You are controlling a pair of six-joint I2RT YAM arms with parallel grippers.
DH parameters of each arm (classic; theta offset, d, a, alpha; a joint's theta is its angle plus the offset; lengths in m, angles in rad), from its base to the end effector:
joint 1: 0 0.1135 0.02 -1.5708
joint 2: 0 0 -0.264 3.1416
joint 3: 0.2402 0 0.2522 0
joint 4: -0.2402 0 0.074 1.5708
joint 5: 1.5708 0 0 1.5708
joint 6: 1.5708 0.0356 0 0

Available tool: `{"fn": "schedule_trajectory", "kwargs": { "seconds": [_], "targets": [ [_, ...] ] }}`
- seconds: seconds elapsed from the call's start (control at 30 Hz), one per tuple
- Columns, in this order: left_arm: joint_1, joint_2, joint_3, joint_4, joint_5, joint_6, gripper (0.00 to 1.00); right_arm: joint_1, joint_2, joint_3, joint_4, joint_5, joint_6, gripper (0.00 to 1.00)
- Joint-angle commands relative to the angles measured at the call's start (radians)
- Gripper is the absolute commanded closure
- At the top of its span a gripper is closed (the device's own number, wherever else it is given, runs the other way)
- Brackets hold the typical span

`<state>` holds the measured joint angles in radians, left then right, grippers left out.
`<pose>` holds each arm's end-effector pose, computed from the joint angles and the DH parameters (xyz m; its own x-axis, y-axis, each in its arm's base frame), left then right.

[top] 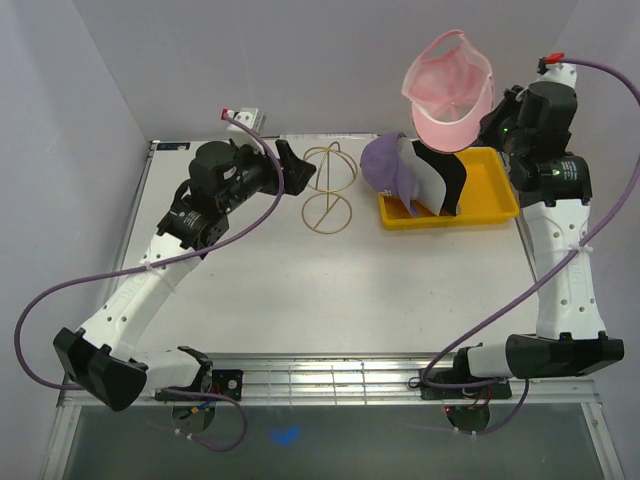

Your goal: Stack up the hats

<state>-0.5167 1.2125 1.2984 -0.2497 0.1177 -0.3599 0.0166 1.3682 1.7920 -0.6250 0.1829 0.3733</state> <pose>0.2364 -0.1391 0.4237 -0.3409 -0.2085 -0.9167 0.5035 0.7829 -0.3654 0.2724 -0.0020 0.5057 -0.1270 0.3566 -0.9256 0.2236 0.9194 0.3235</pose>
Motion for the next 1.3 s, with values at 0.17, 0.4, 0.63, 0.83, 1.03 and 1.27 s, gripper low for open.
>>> {"fn": "schedule_trajectory", "kwargs": {
  "seconds": [0.17, 0.4, 0.63, 0.83, 1.03, 1.27],
  "targets": [
    [-0.072, 0.125, 0.223, 0.021, 0.106, -0.005, 0.02, 0.311, -0.044, 0.033, 0.018, 0.222, -0.108, 0.92],
    [-0.308, 0.24, 0.358, 0.01, -0.07, 0.191, 0.02, 0.493, -0.009, 0.096, -0.033, 0.302, -0.1, 0.92],
    [-0.534, 0.303, 0.332, 0.114, -0.43, 0.404, 0.02, 0.549, 0.019, 0.157, -0.097, 0.296, -0.045, 0.92],
    [-0.678, 0.392, 0.322, 0.28, -0.705, 0.643, 0.02, 0.565, 0.028, 0.193, -0.145, 0.294, -0.025, 0.92],
    [-0.721, 0.502, 0.346, 0.455, -0.924, 0.852, 0.04, 0.568, 0.012, 0.191, -0.157, 0.251, 0.007, 0.92],
    [-0.721, 0.568, 0.346, 0.611, -0.994, 1.015, 0.1, 0.571, -0.007, 0.184, -0.165, 0.216, 0.033, 0.92]
  ]
}}
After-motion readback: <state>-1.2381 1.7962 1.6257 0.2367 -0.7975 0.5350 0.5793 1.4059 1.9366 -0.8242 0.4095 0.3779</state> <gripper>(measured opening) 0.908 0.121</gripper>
